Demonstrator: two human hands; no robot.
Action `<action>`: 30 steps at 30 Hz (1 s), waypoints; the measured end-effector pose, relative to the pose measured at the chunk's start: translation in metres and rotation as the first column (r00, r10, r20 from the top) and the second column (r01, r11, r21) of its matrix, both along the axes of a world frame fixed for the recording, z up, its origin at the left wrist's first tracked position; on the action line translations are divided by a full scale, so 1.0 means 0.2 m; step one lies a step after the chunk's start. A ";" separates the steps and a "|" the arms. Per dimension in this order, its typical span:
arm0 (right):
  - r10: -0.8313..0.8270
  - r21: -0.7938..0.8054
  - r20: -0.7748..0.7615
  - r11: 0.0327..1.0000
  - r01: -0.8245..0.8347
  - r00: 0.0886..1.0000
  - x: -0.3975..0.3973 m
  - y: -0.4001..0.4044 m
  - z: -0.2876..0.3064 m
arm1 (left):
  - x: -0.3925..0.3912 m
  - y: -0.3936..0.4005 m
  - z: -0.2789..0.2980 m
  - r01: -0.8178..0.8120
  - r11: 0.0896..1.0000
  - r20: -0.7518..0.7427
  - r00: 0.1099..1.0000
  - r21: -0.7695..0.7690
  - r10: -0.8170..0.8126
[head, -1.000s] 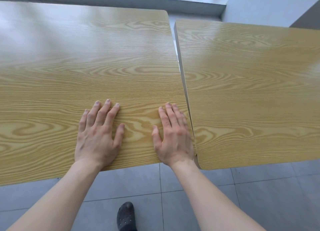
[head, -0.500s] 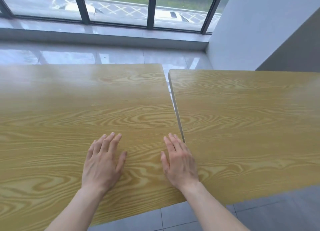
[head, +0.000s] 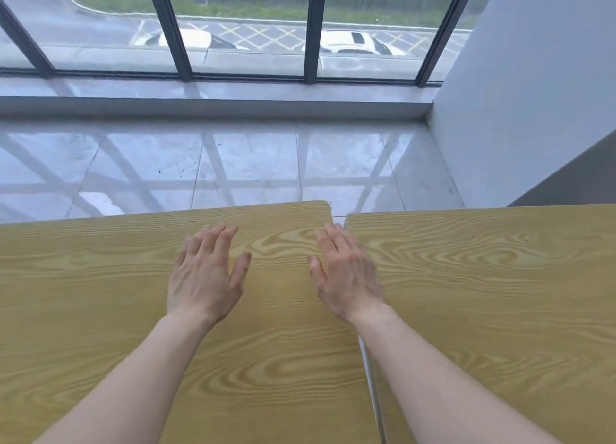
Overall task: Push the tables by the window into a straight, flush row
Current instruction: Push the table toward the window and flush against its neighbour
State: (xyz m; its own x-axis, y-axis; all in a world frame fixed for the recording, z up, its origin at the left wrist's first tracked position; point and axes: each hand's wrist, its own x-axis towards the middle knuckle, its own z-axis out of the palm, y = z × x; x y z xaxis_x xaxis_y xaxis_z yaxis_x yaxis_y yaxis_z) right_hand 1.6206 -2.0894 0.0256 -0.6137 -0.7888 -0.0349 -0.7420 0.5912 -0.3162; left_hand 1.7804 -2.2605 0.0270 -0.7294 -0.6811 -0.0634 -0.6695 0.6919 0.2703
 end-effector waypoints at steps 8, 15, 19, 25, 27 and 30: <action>0.151 0.058 -0.054 0.987 -0.148 0.987 -0.37 -0.61 -0.18 | -0.45 -0.42 -0.17 0.012 1.000 0.040 0.999 -0.025 -0.011; 0.092 0.154 -0.018 0.984 -0.088 0.996 -0.37 -0.73 -0.33 | -0.51 -0.50 -0.35 -0.050 0.999 0.147 0.988 -0.014 0.052; 0.077 0.124 -0.017 0.990 -0.075 0.997 -0.38 -0.73 -0.29 | -0.53 -0.49 -0.33 -0.041 0.999 0.156 0.987 -0.014 0.043; 0.107 0.081 -0.020 0.991 -0.105 0.994 -0.39 -0.70 -0.33 | -0.53 -0.47 -0.36 -0.036 0.998 0.139 0.989 -0.043 0.041; 0.108 0.069 -0.014 0.992 -0.107 0.994 -0.39 -0.67 -0.34 | -0.54 -0.45 -0.37 -0.033 0.998 0.138 0.990 -0.045 0.039; 0.086 0.067 -0.018 0.994 -0.085 0.996 -0.41 -0.59 -0.34 | -0.57 -0.39 -0.38 -0.001 0.998 0.130 0.992 -0.058 0.008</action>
State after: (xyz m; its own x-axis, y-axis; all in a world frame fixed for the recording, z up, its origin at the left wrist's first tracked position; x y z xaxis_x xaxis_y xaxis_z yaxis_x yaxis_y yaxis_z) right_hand 1.5389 -2.2075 -0.0421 -0.5453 -0.8347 -0.0769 -0.7966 0.5446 -0.2624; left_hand 1.6662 -2.3376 -0.0484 -0.7144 -0.6897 -0.1182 -0.6996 0.7005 0.1408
